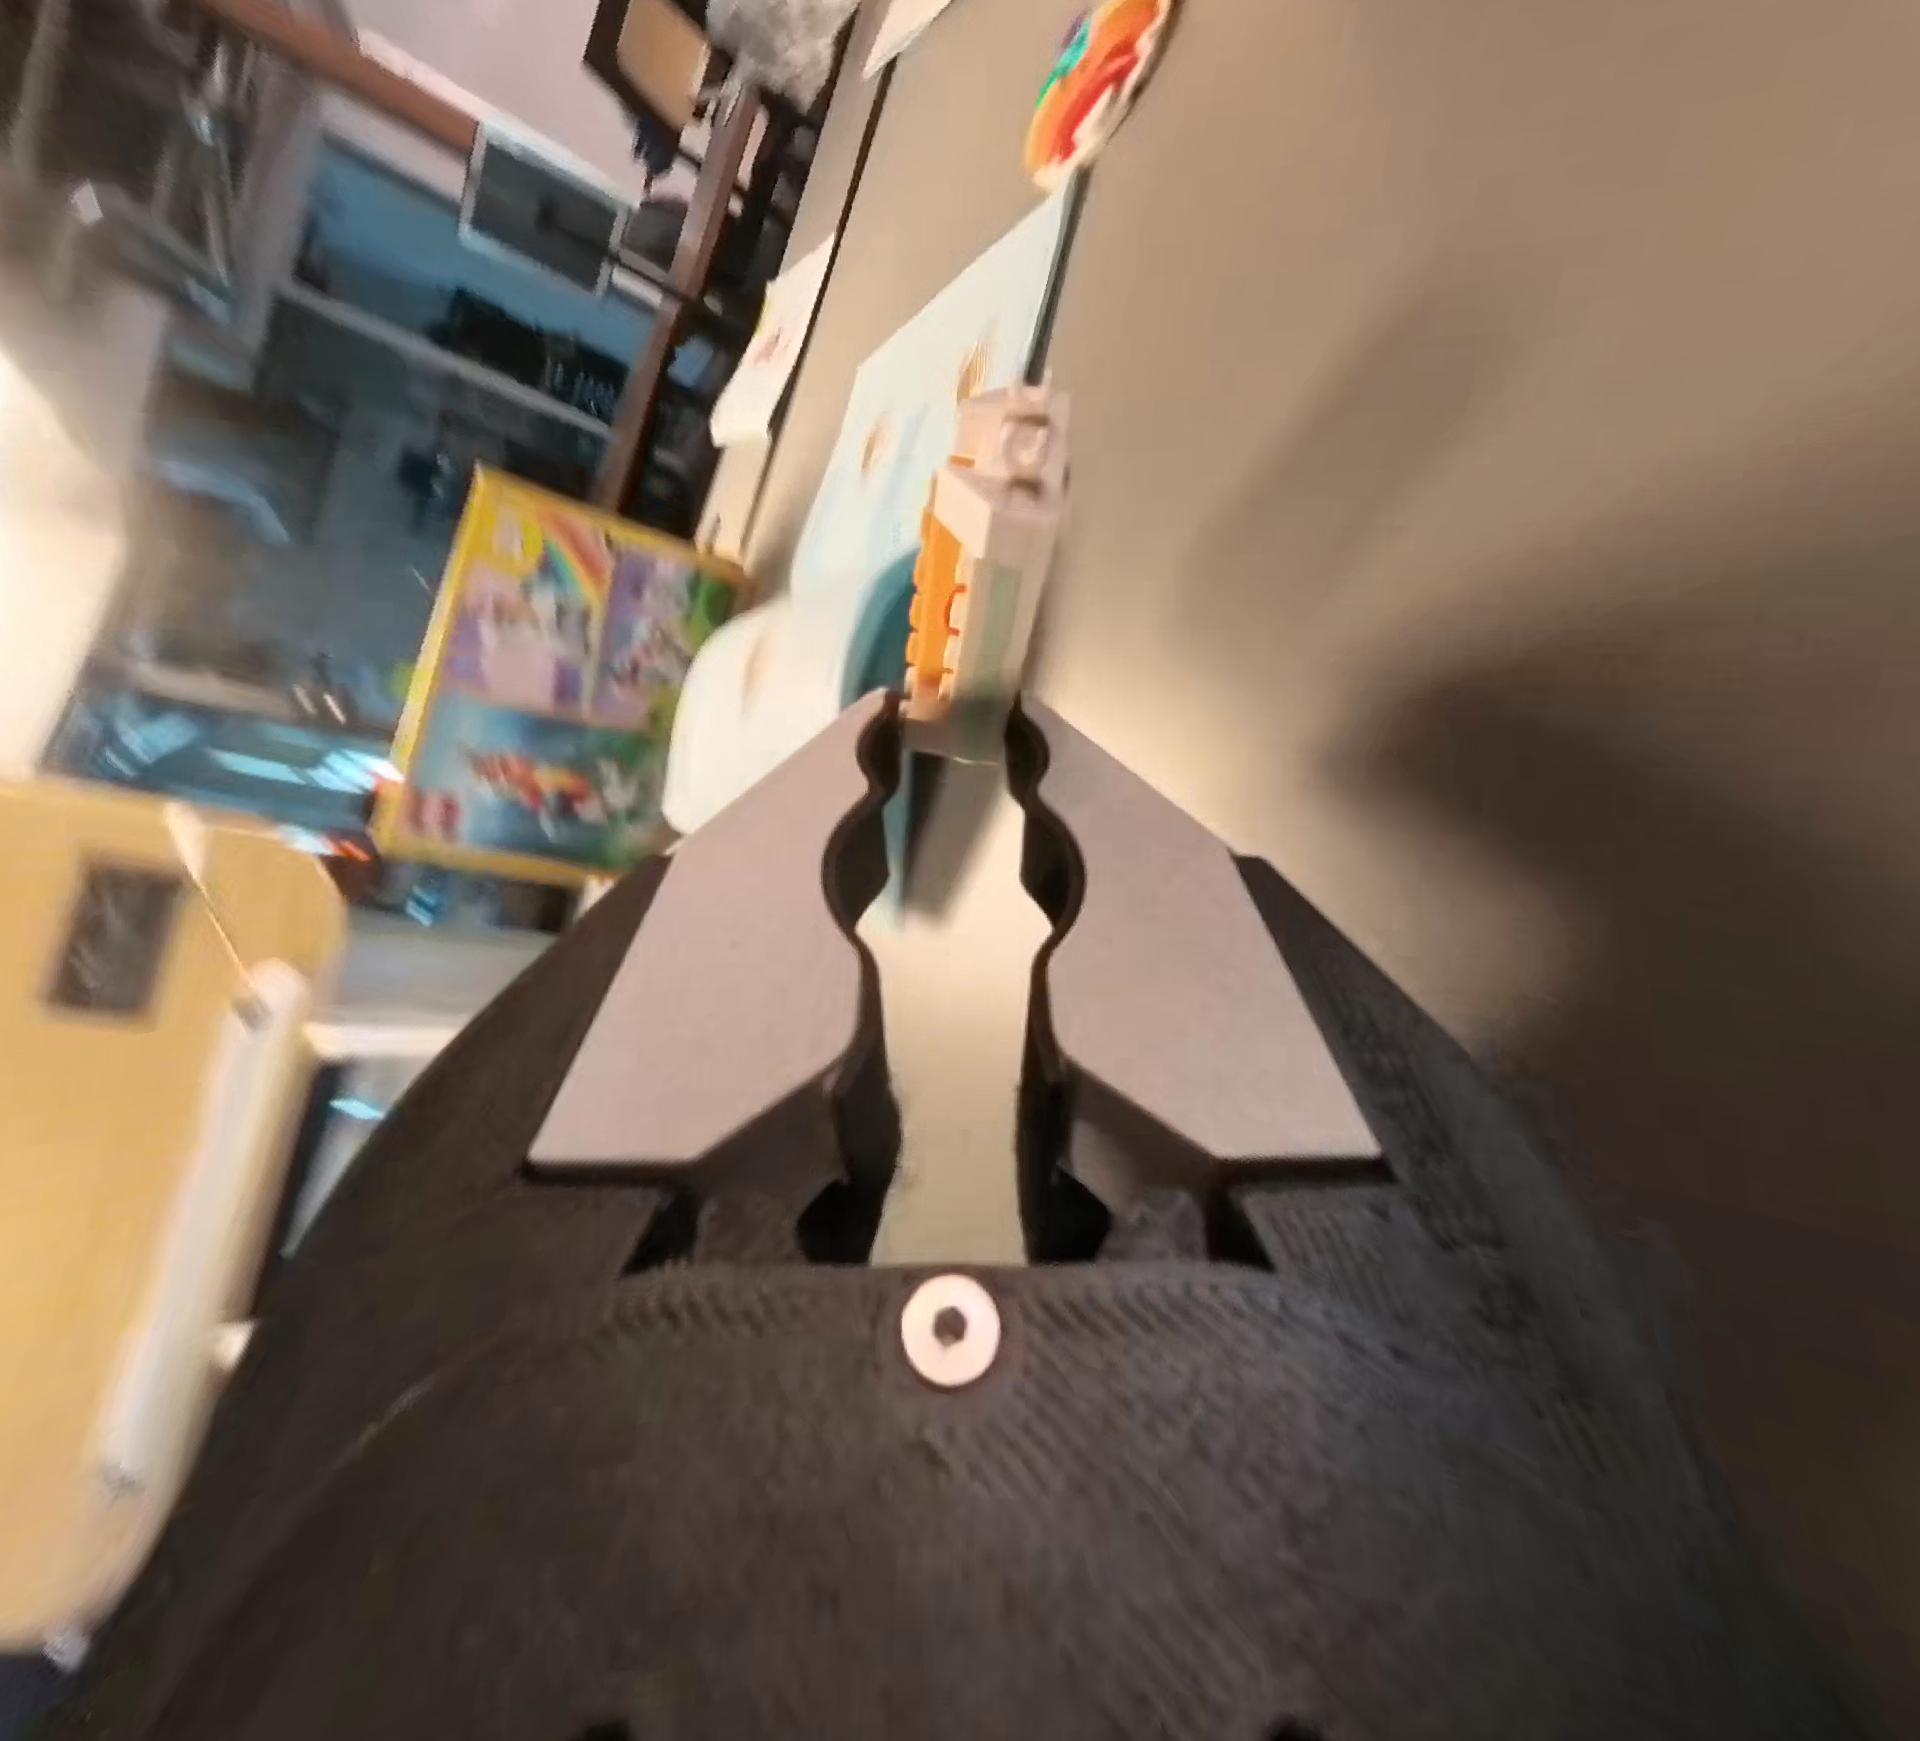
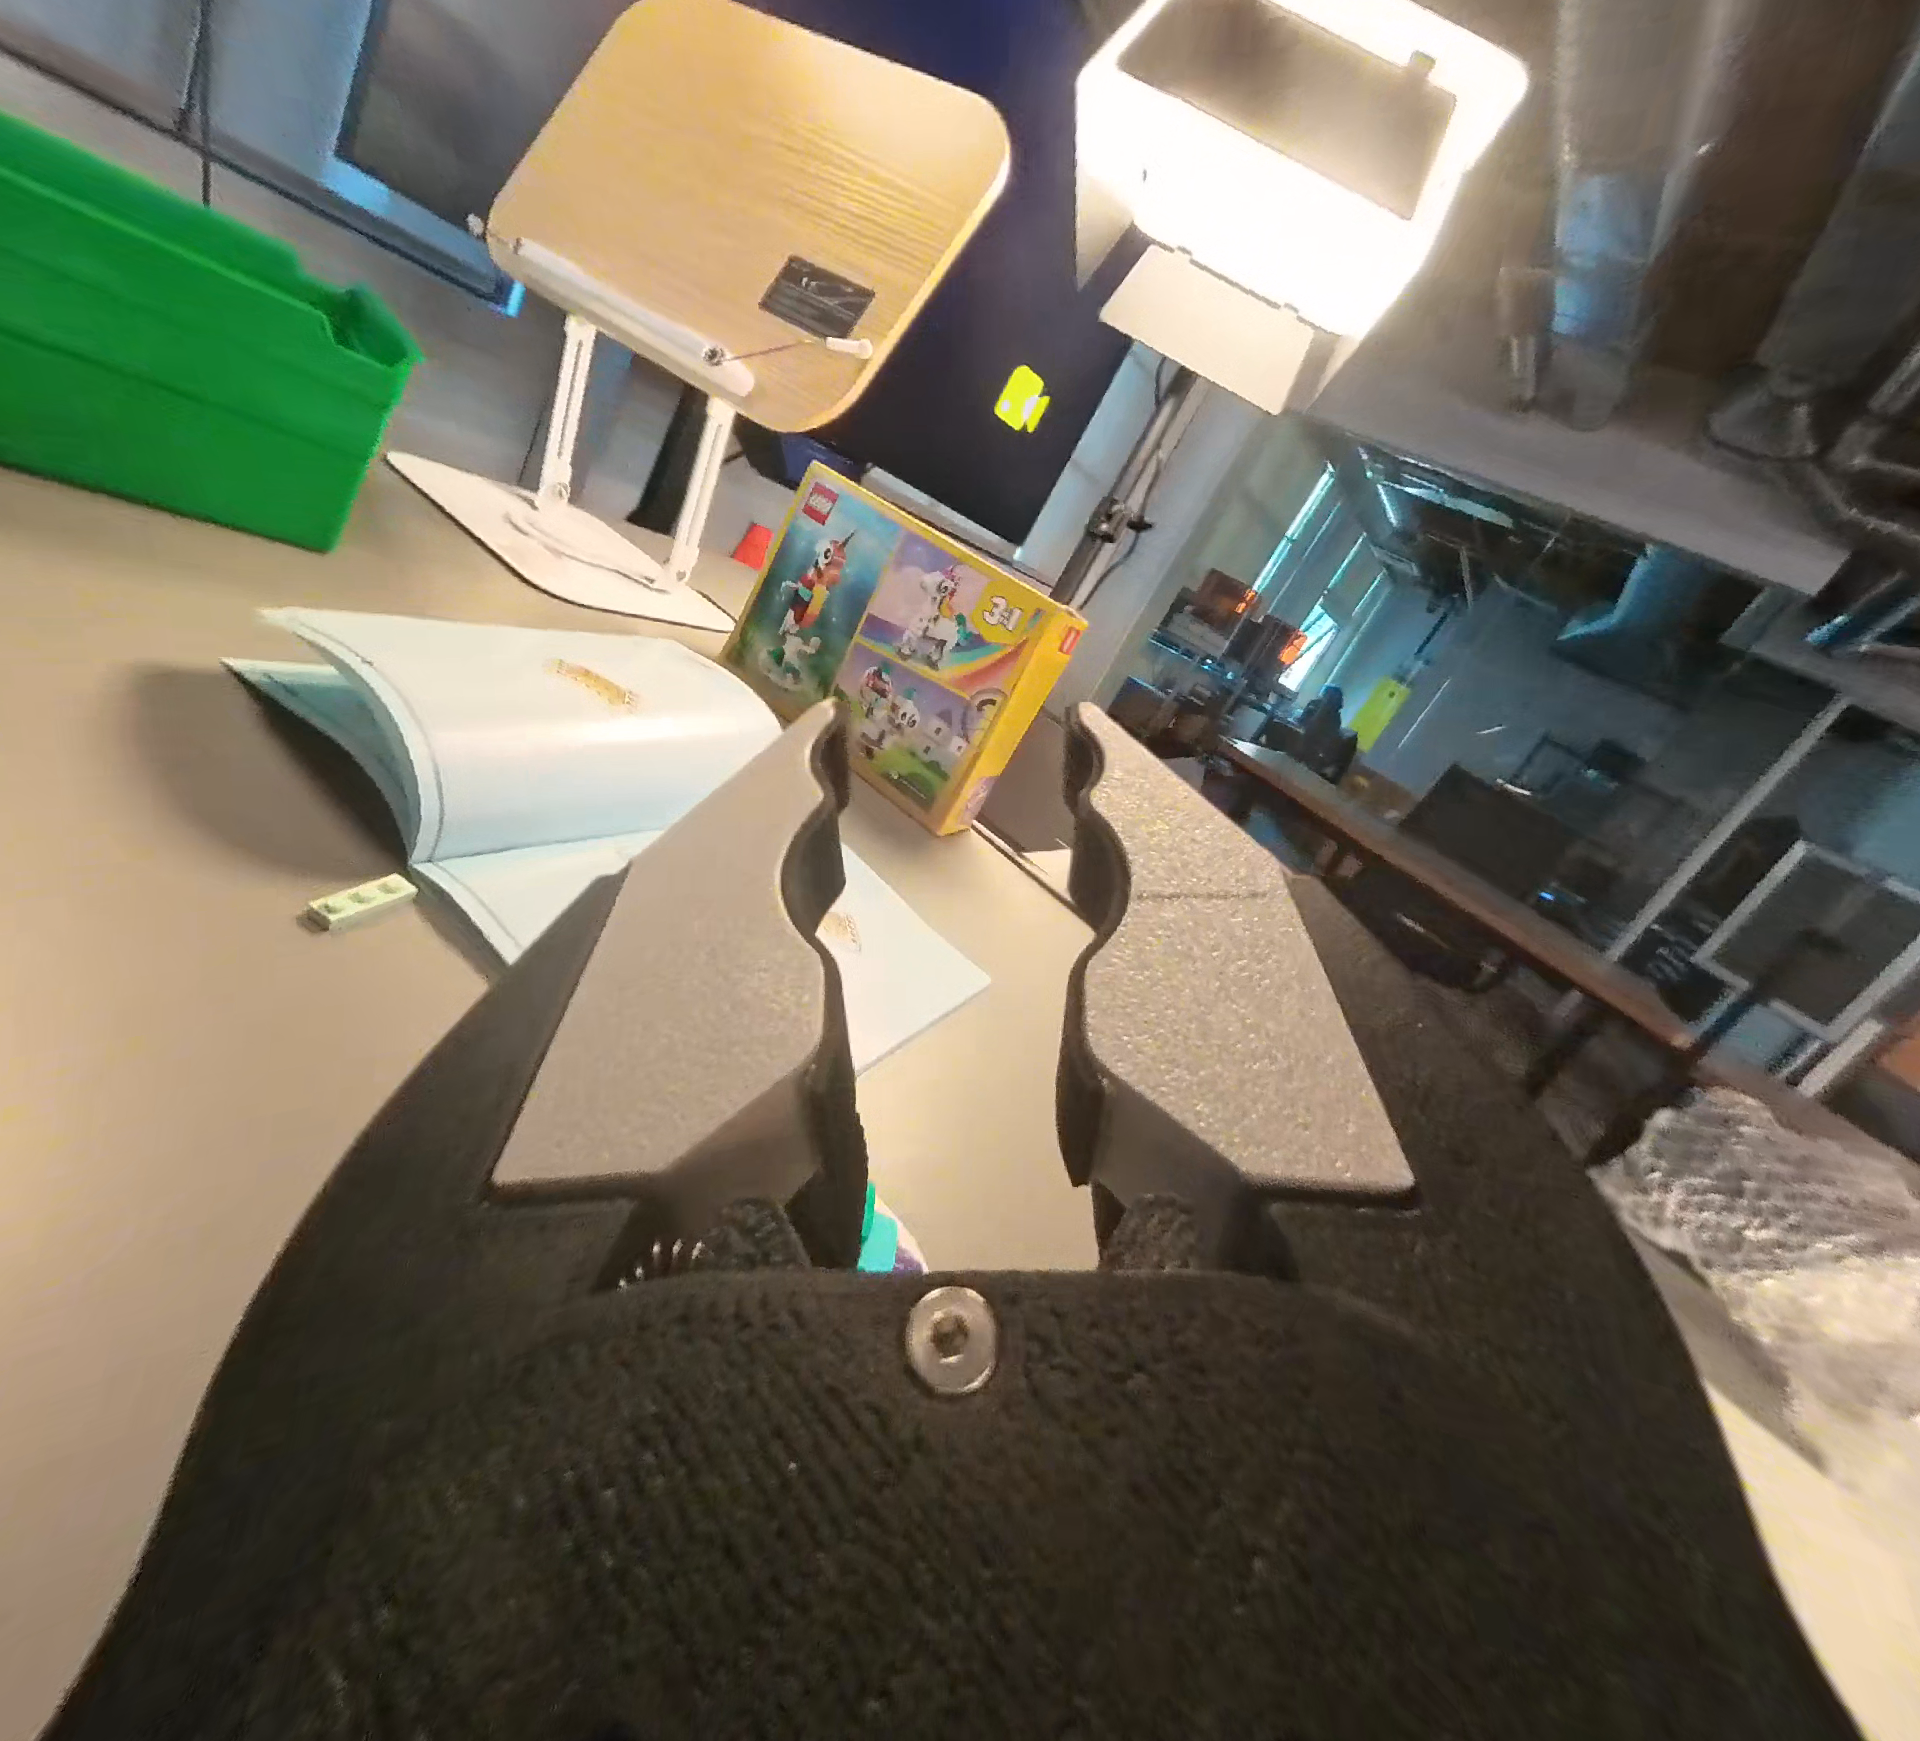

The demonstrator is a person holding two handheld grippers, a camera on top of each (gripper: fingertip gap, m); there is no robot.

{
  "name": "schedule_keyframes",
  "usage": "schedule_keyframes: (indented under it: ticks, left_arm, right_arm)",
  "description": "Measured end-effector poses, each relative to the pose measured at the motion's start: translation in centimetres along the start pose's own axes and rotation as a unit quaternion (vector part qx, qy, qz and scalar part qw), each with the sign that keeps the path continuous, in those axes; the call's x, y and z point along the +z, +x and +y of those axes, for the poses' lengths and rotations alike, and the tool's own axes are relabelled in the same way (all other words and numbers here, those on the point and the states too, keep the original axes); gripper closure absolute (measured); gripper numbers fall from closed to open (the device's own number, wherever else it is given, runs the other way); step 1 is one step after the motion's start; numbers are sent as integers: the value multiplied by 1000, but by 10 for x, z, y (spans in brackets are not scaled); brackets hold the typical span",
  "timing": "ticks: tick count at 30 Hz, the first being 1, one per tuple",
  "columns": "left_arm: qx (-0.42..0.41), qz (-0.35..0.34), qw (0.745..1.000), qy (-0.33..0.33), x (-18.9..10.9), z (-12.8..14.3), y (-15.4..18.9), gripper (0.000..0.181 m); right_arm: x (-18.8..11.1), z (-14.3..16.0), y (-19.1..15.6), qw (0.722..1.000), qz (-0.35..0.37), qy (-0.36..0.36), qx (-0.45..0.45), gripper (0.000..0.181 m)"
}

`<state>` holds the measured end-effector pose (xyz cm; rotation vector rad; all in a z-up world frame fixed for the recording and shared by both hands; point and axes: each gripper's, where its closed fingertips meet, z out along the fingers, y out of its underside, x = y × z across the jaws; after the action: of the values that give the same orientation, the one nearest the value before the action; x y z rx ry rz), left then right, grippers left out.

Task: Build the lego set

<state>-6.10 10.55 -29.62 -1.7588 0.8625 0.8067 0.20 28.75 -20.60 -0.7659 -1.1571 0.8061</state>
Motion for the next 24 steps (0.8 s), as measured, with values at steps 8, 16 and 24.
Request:
schedule_keyframes:
  ticks: [8, 16, 24]
  left_arm:
    - [157, -50, 980, 115, 51, -60, -9, 162]
    - [152, -65, 980, 112, 70, -41, -13, 162]
    - [194, -53, 971, 130, 67, -45, 0, 162]
  right_arm:
    - [-6, -1, 11, 998, 0, 20, 58, 146]
    - [-4, 0, 9, 998, -5, 20, 63, 149]
    - [-2, 1, 4, 999, -14, 14, 49, 151]
